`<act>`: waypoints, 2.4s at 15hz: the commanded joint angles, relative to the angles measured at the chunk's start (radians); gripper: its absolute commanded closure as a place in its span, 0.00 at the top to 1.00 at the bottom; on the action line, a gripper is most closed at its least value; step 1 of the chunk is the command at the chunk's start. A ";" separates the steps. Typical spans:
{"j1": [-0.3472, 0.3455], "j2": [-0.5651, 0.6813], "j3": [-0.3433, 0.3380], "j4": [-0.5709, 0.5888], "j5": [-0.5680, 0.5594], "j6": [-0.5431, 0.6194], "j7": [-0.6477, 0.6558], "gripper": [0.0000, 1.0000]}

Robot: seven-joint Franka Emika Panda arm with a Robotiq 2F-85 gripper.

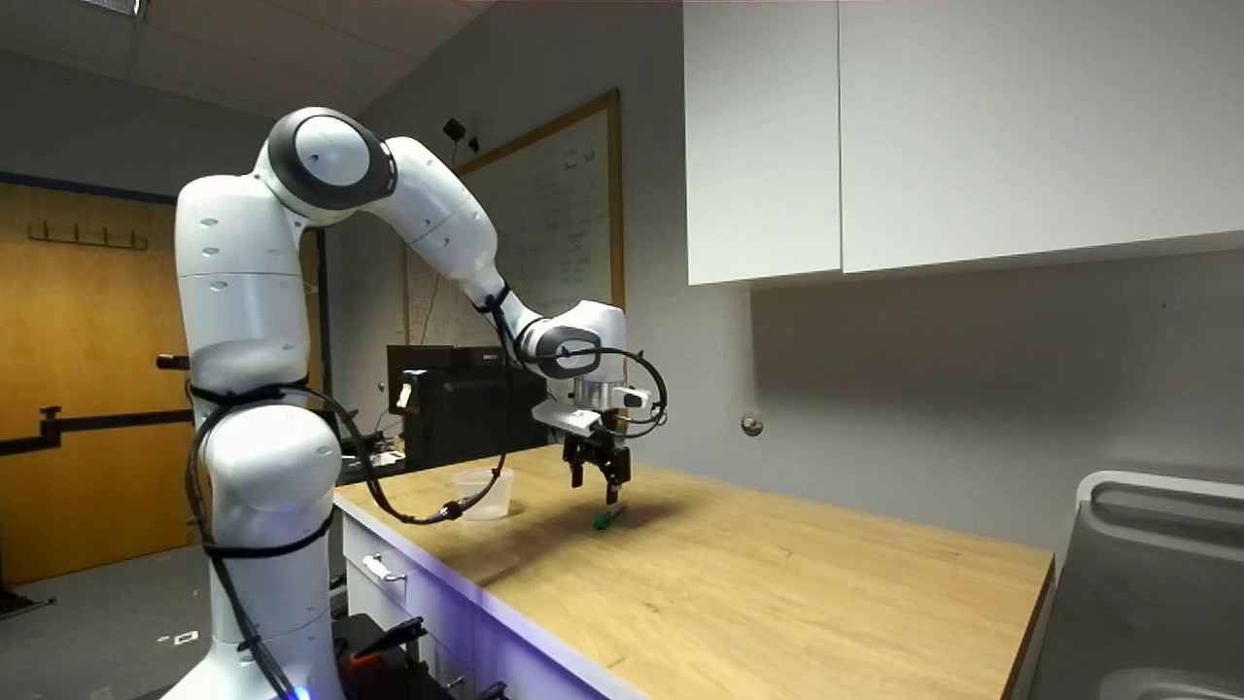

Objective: Pick up the marker and put it in the cup

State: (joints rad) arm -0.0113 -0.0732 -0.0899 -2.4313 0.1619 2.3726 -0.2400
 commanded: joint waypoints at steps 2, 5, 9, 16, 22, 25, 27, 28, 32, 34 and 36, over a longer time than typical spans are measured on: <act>-0.031 0.111 -0.002 0.110 -0.016 -0.061 -0.078 1.00; -0.044 0.168 0.009 0.159 -0.004 -0.081 -0.107 1.00; -0.043 0.211 0.021 0.200 -0.037 -0.102 -0.083 1.00; -0.041 0.235 0.024 0.221 -0.106 -0.111 -0.041 0.34; -0.014 0.194 0.034 0.197 -0.108 -0.056 0.192 0.09; 0.019 0.143 0.057 0.163 -0.084 -0.004 0.388 0.10; 0.042 0.098 0.074 0.133 -0.085 0.038 0.518 0.10; 0.054 0.073 0.082 0.113 -0.094 0.068 0.584 0.10; 0.078 -0.050 0.121 0.016 -0.113 0.181 0.831 0.10; 0.071 -0.119 0.152 -0.047 -0.118 0.245 0.946 0.10; 0.055 -0.185 0.190 -0.115 -0.131 0.317 1.064 0.10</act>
State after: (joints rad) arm 0.0674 -0.1328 0.0509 -2.4304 0.0602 2.6075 0.6623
